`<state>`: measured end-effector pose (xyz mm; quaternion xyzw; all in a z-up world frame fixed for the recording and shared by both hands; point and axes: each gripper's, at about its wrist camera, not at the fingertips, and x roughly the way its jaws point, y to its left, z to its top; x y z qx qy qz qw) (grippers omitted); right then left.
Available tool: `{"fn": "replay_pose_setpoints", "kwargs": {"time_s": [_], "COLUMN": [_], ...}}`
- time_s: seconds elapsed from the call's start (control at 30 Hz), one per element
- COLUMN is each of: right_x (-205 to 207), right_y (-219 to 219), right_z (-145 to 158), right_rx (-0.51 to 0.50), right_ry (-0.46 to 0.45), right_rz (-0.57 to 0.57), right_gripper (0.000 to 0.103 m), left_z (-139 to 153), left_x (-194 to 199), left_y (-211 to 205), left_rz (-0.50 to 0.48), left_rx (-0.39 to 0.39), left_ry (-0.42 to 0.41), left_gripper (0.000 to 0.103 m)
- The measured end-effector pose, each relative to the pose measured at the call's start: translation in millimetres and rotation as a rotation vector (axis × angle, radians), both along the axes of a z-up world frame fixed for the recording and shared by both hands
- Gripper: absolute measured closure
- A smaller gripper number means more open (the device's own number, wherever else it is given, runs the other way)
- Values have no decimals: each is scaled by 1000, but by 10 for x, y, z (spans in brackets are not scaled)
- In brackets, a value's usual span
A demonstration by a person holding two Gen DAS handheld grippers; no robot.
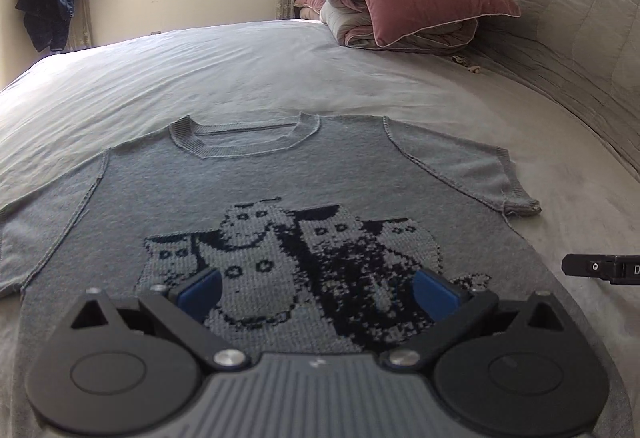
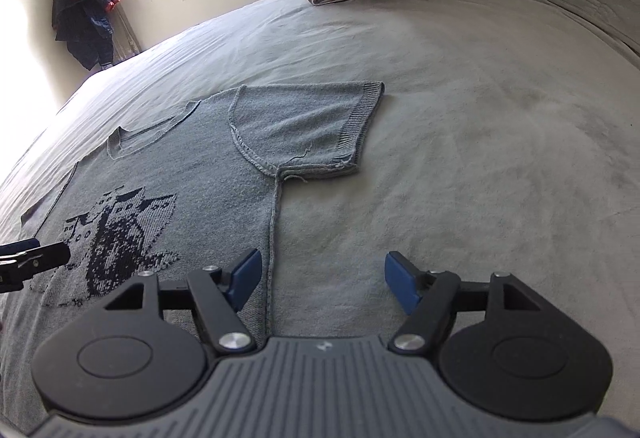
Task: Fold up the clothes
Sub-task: 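Grasp the short sleeve cuff with the left gripper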
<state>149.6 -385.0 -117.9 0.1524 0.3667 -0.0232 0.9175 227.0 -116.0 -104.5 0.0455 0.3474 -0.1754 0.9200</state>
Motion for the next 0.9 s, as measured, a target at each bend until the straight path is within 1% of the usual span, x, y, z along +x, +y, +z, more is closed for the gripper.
{"fn": "replay_pose_setpoints", "kwargs": {"time_s": [0.1, 0.2, 0.43, 0.5, 0.6, 0.73, 0.9], "right_x": [11, 20, -2, -21, -46, -59, -75], "right_y": [-42, -75, -179, -205, -256, -319, -346], "right_z": [6, 4, 10, 15, -5, -31, -35], "right_rx": [6, 7, 1, -5, -22, -26, -42], "right_ry": [13, 14, 27, 30, 39, 43, 43], "right_rz": [-9, -16, -6, -2, -11, -12, -2], "right_gripper": [29, 28, 27, 23, 22, 22, 20], "left_z": [-21, 5, 37, 16, -33, -116, -241], "left_x": [149, 248, 369, 401, 442, 458, 453], "left_y": [-403, -770, -1529, -1706, -1972, -2266, -2524], "left_rz": [-58, -101, -217, -237, -263, -287, -306], "left_rx": [7, 15, 62, 75, 87, 100, 154], "left_ry": [11, 0, -7, -1, 12, 18, -19], "left_gripper": [1, 1, 1, 2, 5, 5, 8]}}
